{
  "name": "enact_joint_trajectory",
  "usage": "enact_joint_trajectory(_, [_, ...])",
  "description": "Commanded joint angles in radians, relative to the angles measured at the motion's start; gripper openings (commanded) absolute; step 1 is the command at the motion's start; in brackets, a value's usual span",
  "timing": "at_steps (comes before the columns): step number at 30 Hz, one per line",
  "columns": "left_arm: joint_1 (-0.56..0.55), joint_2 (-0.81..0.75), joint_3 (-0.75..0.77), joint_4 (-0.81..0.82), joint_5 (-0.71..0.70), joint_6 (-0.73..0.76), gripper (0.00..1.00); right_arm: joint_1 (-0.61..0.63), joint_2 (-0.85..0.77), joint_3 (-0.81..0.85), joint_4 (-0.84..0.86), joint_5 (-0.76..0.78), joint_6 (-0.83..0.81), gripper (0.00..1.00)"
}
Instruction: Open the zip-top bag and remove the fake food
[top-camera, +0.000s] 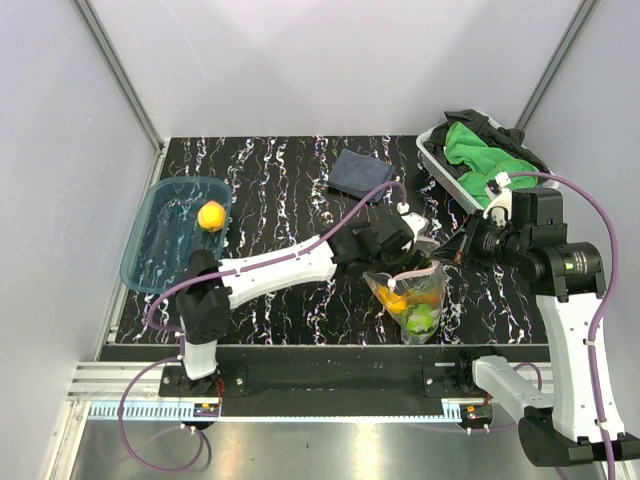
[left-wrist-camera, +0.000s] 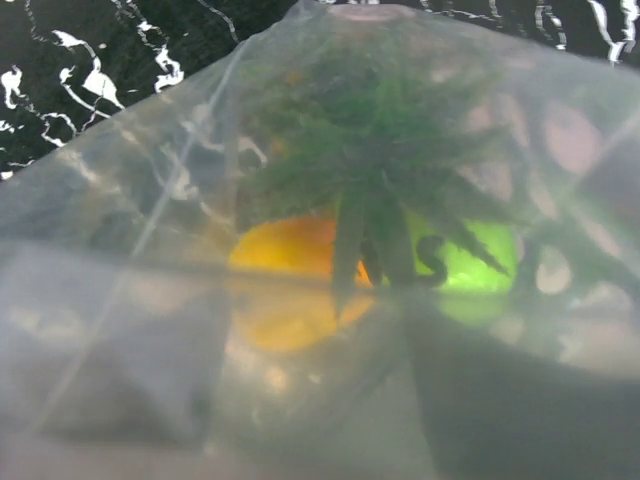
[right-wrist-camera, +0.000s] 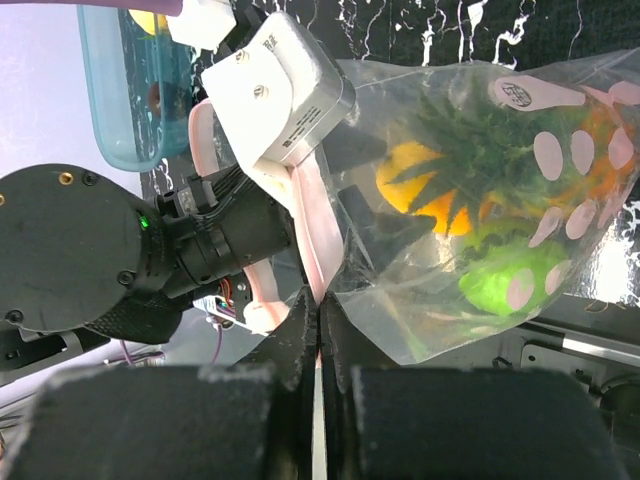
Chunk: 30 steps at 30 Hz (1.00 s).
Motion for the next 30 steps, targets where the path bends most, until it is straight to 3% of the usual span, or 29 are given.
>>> enact_joint_trajectory(1, [0.004, 0.03, -0.013, -0.028, -0.095, 0.011, 0.76, -0.004, -0.019, -0.008, 0.021, -0.011, 0.0, 0.0])
enact_joint_trajectory(6, [0.004, 0.066, -0.027, -0.03, -0.099, -0.001, 0.8, -0.003, -0.025, -0.023, 0.015, 0.001, -0.01, 0.0])
enact_joint_trajectory(11, [0.004, 0.105, -0.025, -0.022, -0.11, 0.013, 0.75, -0.001, -0.036, -0.048, 0.012, 0.002, -0.01, 0.0])
enact_joint_trajectory(21, [0.004, 0.139, -0.041, 0.029, -0.09, 0.016, 0.44, -0.001, -0.049, -0.055, -0.011, 0.016, 0.009, 0.0])
enact_joint_trajectory(30, [0.004, 0.065, 0.001, 0.023, -0.029, 0.045, 0.02, -0.001, -0.054, -0.089, -0.005, 0.013, -0.007, 0.0])
